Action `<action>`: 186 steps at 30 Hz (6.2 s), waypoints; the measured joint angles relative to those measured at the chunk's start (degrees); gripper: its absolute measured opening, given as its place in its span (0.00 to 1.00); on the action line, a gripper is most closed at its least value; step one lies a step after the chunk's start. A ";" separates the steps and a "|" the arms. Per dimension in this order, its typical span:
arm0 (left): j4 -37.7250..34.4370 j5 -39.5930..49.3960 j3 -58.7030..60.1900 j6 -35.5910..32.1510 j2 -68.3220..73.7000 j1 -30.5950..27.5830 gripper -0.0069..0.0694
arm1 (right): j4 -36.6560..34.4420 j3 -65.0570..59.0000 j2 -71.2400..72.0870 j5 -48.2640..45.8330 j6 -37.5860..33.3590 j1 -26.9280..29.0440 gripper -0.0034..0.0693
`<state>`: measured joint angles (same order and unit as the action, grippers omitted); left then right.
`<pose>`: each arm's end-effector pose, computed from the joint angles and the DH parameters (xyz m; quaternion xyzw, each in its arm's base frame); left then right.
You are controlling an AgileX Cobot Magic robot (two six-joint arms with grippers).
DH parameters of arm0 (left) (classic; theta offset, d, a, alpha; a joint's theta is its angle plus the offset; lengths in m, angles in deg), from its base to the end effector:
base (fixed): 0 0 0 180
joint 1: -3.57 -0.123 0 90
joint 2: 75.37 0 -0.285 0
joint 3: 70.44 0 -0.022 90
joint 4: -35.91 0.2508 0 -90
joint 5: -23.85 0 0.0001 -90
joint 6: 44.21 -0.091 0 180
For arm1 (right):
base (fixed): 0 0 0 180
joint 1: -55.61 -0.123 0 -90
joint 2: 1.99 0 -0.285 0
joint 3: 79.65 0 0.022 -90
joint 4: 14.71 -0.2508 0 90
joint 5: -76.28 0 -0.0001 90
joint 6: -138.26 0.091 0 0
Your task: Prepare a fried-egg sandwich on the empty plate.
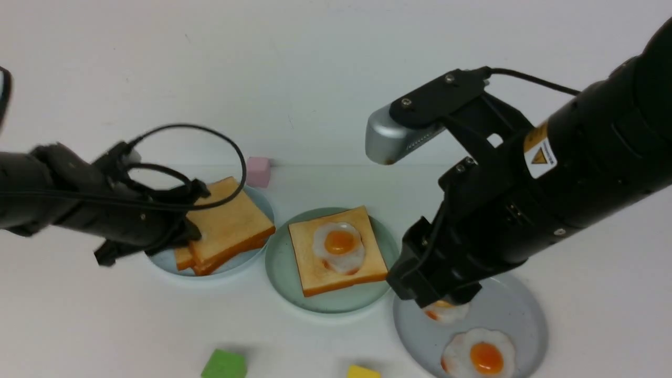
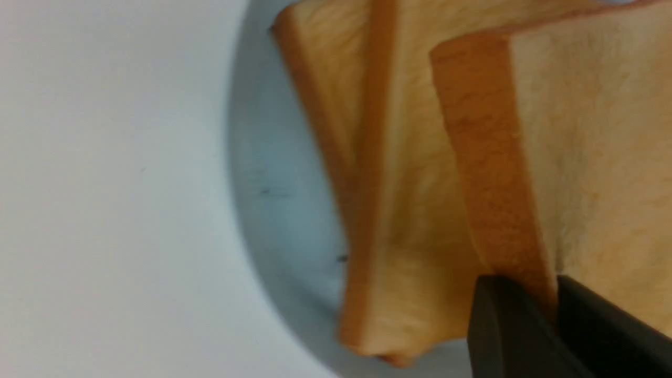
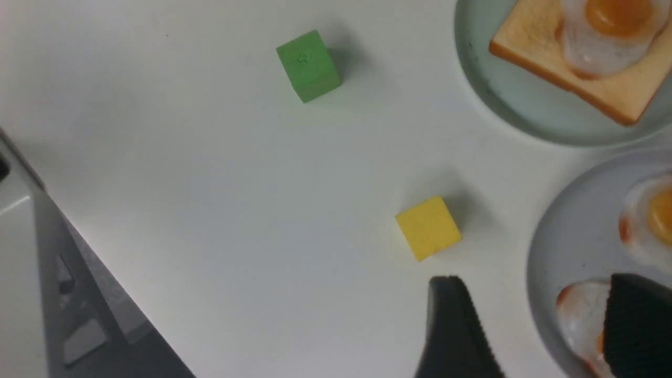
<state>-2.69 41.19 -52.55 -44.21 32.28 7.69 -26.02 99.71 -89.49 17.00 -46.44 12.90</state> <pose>0.3594 -0.0429 0.1989 -0.2354 0.9038 -0.2045 0.2932 0.2000 0.2055 0.3626 -0.3615 0.8845 0.1811 0.2328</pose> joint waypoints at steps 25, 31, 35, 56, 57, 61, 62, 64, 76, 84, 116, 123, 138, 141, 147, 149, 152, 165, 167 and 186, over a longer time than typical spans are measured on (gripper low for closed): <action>-13.23 -1.77 -7.89 -16.92 7.03 16.02 0.18 | 5.61 0.00 0.07 1.00 15.29 5.01 0.03; -18.22 -1.69 -7.99 -16.97 10.09 16.02 0.18 | 5.73 0.00 0.07 0.95 15.29 5.01 0.04; -18.54 -1.55 -7.99 -16.97 10.45 16.02 0.18 | 5.73 0.00 0.07 0.95 15.29 5.01 0.04; -6.90 8.33 -8.05 -14.34 2.77 13.99 0.69 | 6.06 0.00 0.14 0.59 16.51 5.01 0.06; -4.67 10.86 -8.05 -12.55 0.87 12.59 0.69 | 6.94 0.00 0.28 0.86 17.14 5.01 0.06; 1.12 18.01 -8.05 -9.07 -4.69 9.43 0.66 | 10.96 0.00 1.50 2.28 20.47 5.01 0.07; 2.52 20.03 -8.05 -8.82 -6.50 8.94 0.64 | 12.23 0.00 2.05 2.66 21.68 5.01 0.07; 3.80 22.40 -8.05 -8.62 -8.82 8.35 0.61 | 14.51 -0.02 3.06 3.09 23.37 5.01 0.07; 3.13 30.93 2.67 -7.77 -35.93 10.17 0.07 | 18.76 -19.13 25.62 14.90 29.20 5.01 0.07; 12.24 35.20 15.35 2.19 -62.73 10.17 0.07 | 21.04 -41.94 49.20 29.94 28.90 5.01 0.07; 17.34 44.47 21.47 3.38 -87.39 10.17 0.07 | 23.74 -56.08 60.36 41.91 28.75 5.01 0.11; 24.27 29.21 31.03 4.05 -94.08 6.98 0.07 | 23.69 -56.08 60.36 41.91 28.69 5.01 0.11; 41.70 10.86 49.26 6.61 -100.55 3.79 0.08 | 23.78 -56.08 60.41 41.91 28.69 5.01 0.12; 40.94 5.76 52.84 6.61 -100.55 3.79 0.09 | 23.78 -56.08 60.41 41.91 28.69 5.01 0.13; 39.64 5.57 60.34 6.95 -100.55 3.79 0.09 | 23.78 -56.08 60.41 41.92 28.69 5.01 0.14; 39.26 6.07 60.70 7.20 -100.55 3.79 0.09 | 23.78 -56.08 60.41 41.92 28.69 5.01 0.14; 38.61 6.00 60.86 7.38 -100.55 3.79 0.10 | 23.78 -56.08 60.41 41.92 28.69 5.01 0.15; 37.60 5.51 60.97 7.93 -100.55 3.79 0.12 | 23.78 -56.08 60.41 41.92 28.69 5.01 0.17; 37.60 5.51 60.97 7.93 -100.55 3.79 0.12 | 23.78 -56.08 60.41 41.92 28.69 5.01 0.18; 37.60 5.51 60.97 7.93 -100.55 3.79 0.15 | 23.90 -56.08 60.41 41.92 28.64 5.01 0.21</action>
<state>34.91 46.70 8.42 -36.28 -68.27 11.48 -2.12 43.63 -29.08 58.92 -17.81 17.91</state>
